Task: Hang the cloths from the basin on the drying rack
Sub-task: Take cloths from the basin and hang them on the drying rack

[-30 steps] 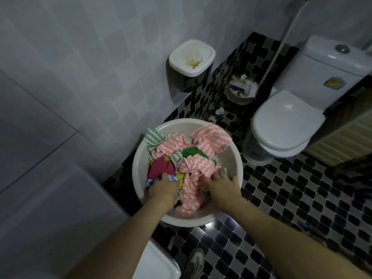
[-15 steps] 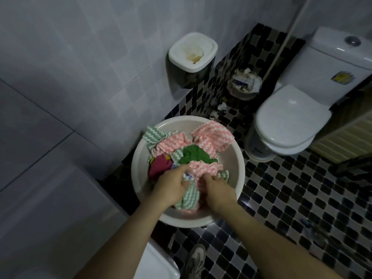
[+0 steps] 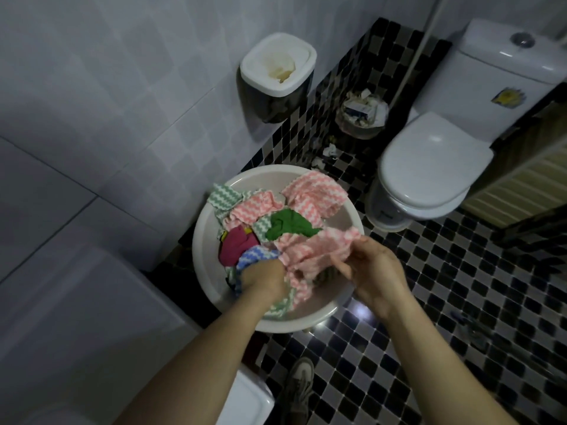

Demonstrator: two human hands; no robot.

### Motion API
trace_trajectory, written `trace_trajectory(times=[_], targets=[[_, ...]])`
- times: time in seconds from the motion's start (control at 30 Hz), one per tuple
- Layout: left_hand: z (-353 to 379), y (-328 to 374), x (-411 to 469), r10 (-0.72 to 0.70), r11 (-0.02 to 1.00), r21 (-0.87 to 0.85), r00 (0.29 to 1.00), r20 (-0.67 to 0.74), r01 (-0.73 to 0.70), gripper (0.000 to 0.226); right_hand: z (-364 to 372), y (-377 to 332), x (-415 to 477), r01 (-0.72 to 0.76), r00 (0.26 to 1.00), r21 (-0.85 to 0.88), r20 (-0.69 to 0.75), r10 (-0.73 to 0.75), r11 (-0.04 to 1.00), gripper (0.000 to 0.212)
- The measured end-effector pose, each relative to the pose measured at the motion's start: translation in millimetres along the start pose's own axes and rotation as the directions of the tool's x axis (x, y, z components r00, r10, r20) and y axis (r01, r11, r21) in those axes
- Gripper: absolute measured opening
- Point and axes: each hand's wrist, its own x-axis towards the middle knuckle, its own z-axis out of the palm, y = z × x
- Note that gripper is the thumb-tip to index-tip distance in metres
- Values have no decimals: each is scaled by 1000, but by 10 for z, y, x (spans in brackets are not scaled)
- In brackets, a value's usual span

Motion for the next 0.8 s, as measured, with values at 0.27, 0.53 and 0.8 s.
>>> trace_trajectory(times=[0.27,0.53,0.8], targets=[[-698,-393,-603,-117,136,-979,979,-165,-149,32,217,-40,-313,-120,978,265,199,67,957,25],[-965,-60,-1067,126,-21,-930,922,-367,-367,33,733,-95,-691,271,925,-508,372,-75,818,22],[-403,-455,-471,-75,859,-507,962,-263,-72,17,552,-287,-643,323,938,-381,9,-345,867,18]])
